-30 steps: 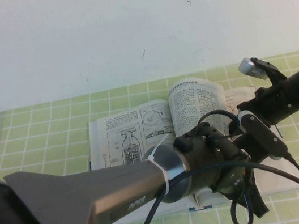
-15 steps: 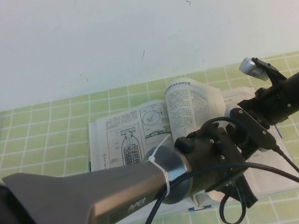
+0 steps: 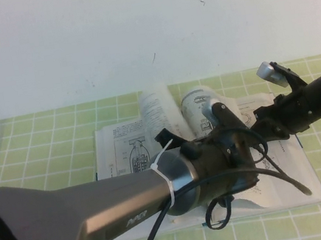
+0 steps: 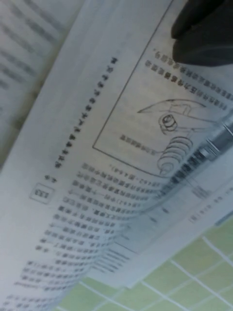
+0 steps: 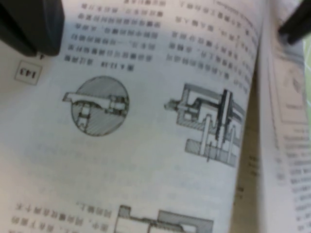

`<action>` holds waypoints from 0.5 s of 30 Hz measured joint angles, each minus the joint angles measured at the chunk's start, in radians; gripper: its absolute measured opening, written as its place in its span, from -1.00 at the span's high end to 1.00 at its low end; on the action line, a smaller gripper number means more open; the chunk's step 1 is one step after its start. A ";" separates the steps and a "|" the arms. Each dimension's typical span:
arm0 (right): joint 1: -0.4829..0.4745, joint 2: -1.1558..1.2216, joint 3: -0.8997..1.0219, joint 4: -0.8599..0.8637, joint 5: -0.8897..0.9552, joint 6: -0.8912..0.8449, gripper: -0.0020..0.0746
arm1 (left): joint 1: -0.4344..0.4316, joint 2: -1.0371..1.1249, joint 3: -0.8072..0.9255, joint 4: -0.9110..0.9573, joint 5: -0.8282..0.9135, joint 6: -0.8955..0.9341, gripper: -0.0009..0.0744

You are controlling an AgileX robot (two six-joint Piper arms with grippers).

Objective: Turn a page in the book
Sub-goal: Open the closed book

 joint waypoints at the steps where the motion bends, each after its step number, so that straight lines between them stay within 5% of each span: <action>1: 0.000 0.000 0.000 0.000 0.000 0.000 0.95 | 0.003 0.000 0.000 0.011 0.025 -0.005 0.99; 15: 0.000 0.000 0.000 -0.002 0.002 0.000 0.95 | 0.129 -0.141 0.006 0.023 0.231 -0.096 0.99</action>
